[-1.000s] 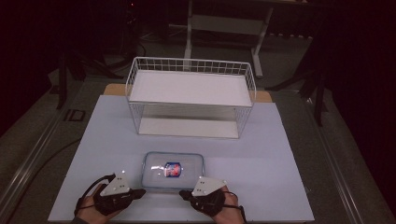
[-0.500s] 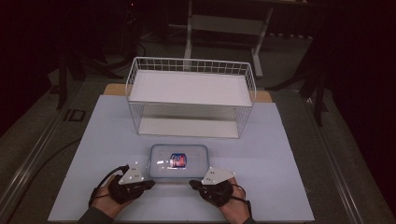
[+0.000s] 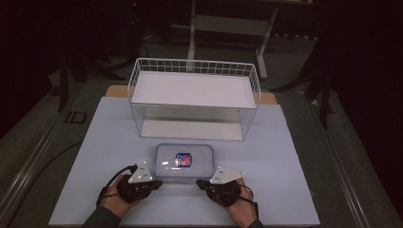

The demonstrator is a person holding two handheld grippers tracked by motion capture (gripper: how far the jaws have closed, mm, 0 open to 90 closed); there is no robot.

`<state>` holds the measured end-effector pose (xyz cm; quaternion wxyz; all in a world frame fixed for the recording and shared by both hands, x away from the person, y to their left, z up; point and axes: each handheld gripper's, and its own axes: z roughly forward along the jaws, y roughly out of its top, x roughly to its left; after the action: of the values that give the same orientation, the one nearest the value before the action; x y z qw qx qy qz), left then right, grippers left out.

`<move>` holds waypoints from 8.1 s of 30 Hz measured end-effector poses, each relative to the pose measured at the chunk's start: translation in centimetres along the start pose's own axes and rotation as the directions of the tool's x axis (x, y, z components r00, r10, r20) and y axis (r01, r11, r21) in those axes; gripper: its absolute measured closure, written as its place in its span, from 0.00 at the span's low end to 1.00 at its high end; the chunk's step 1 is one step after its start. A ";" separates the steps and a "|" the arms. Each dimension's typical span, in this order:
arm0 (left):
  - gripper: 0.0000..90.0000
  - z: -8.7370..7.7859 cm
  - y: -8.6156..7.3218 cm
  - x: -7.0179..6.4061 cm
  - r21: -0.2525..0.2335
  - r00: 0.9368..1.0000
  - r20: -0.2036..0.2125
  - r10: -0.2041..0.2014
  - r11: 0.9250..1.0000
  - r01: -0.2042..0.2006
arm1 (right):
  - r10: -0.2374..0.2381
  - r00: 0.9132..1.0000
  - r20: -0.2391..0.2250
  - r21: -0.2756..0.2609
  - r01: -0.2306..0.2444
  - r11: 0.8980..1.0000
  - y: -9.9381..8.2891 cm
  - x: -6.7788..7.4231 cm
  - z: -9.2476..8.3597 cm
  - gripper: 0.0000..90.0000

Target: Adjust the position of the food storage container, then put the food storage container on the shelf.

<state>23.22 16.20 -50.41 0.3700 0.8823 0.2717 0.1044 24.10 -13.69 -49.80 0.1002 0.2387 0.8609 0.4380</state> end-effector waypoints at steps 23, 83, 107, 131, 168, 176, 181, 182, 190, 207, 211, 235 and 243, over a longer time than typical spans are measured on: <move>0.59 -3.5 0.8 0.8 -0.264 0.986 -0.066 -0.154 0.956 0.131 | 0.160 0.987 0.028 -0.106 -0.156 0.982 1.0 -3.8 -4.4 0.58; 0.42 0.4 -0.5 7.1 -0.105 0.769 0.277 -0.577 0.777 0.621 | 0.543 0.814 -0.208 0.043 -0.547 0.836 -0.7 -9.4 -0.6 0.58; 0.49 -1.0 -0.4 5.0 -0.139 0.840 0.206 -0.502 0.835 0.533 | 0.552 0.796 -0.249 0.067 -0.554 0.830 -1.0 -8.7 -0.8 0.54; 0.52 -1.9 0.3 3.3 -0.175 0.869 0.150 -0.472 0.852 0.493 | 0.531 0.826 -0.190 -0.012 -0.543 0.840 -0.3 -7.1 -2.5 0.57; 0.52 -5.8 4.8 4.1 -0.257 0.915 0.114 -0.387 0.878 0.403 | 0.430 0.888 -0.161 -0.142 -0.452 0.881 3.9 -6.6 -5.7 0.57; 0.52 -6.9 6.4 4.4 -0.290 0.925 0.110 -0.364 0.878 0.380 | 0.394 0.908 -0.142 -0.174 -0.415 0.893 5.8 -6.9 -7.1 0.57; 0.52 -7.5 7.0 4.6 -0.297 0.928 0.107 -0.356 0.880 0.371 | 0.380 0.914 -0.138 -0.182 -0.401 0.898 6.7 -7.0 -7.5 0.57; 0.52 -7.8 7.3 4.7 -0.307 0.930 0.105 -0.353 0.878 0.368 | 0.374 0.917 -0.138 -0.190 -0.395 0.899 7.1 -7.1 -7.7 0.58; 0.52 -8.9 8.9 5.2 -0.334 0.938 0.095 -0.332 0.877 0.345 | 0.347 0.929 -0.126 -0.221 -0.367 0.903 8.9 -7.4 -8.7 0.58; 0.52 -10.6 12.7 7.1 -0.407 0.953 0.074 -0.293 0.864 0.297 | 0.299 0.950 -0.096 -0.299 -0.314 0.901 12.4 -9.1 -10.4 0.58; 0.52 -10.8 13.4 7.4 -0.416 0.957 0.068 -0.284 0.864 0.286 | 0.290 0.953 -0.090 -0.311 -0.304 0.901 13.0 -9.4 -10.7 0.58; 0.52 -10.9 16.6 9.5 -0.475 0.963 0.046 -0.267 0.842 0.256 | 0.280 0.957 -0.081 -0.380 -0.289 0.878 15.0 -12.0 -11.1 0.58; 0.52 -10.7 17.4 10.3 -0.492 0.963 0.045 -0.265 0.833 0.252 | 0.277 0.958 -0.072 -0.401 -0.282 0.872 15.7 -13.0 -11.2 0.58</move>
<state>34.69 18.24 -30.68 0.5899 0.7123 0.3574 0.1302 36.15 -20.14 -31.00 0.0780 0.3315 0.7077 0.6190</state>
